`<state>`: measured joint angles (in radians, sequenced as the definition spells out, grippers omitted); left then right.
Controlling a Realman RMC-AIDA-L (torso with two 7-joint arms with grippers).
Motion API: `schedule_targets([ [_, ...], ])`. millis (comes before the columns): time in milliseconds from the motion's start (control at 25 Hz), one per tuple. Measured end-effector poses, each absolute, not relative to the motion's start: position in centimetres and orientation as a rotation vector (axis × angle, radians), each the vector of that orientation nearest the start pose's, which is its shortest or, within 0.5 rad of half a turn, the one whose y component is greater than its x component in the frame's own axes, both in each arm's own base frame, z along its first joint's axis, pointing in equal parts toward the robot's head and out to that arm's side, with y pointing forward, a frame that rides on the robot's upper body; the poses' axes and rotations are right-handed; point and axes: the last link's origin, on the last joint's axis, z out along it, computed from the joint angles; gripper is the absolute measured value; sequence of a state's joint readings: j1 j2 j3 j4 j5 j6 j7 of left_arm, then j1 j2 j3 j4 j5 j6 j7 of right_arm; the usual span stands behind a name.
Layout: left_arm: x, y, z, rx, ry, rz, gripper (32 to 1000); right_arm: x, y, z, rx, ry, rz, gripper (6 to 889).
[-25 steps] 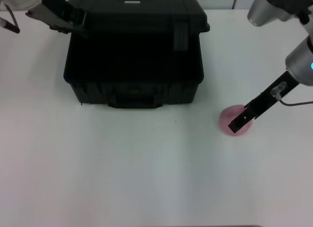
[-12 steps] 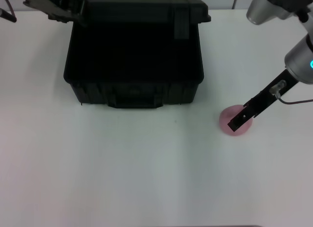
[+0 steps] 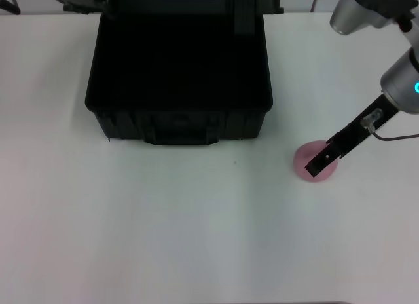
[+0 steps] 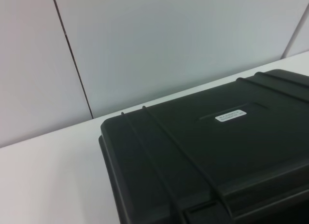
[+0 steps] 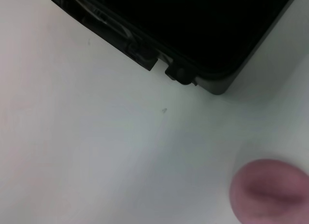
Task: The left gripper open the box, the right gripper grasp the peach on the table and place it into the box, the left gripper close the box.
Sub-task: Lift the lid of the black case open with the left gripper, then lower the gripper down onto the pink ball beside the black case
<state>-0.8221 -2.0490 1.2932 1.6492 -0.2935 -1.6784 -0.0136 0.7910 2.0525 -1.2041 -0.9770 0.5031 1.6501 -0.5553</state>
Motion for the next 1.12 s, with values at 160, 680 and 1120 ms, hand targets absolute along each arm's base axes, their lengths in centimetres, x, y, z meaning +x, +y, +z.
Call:
schedule_targets([
  [160, -8.0, 39.3, 8.2, -2.065, -1.103, 0.181, 405, 20.3, 36.6, -0.5, -2.578, 1.293, -0.643, 829],
  [680, -7.8, 39.6, 8.7, -2.061, -1.098, 0.161, 405, 20.3, 36.8, -0.5, -2.574, 1.282, -0.632, 830],
  [1120, -7.6, 39.6, 9.0, -2.049, -1.085, 0.161, 405, 19.9, 37.9, -0.4, -2.551, 1.236, -0.582, 829],
])
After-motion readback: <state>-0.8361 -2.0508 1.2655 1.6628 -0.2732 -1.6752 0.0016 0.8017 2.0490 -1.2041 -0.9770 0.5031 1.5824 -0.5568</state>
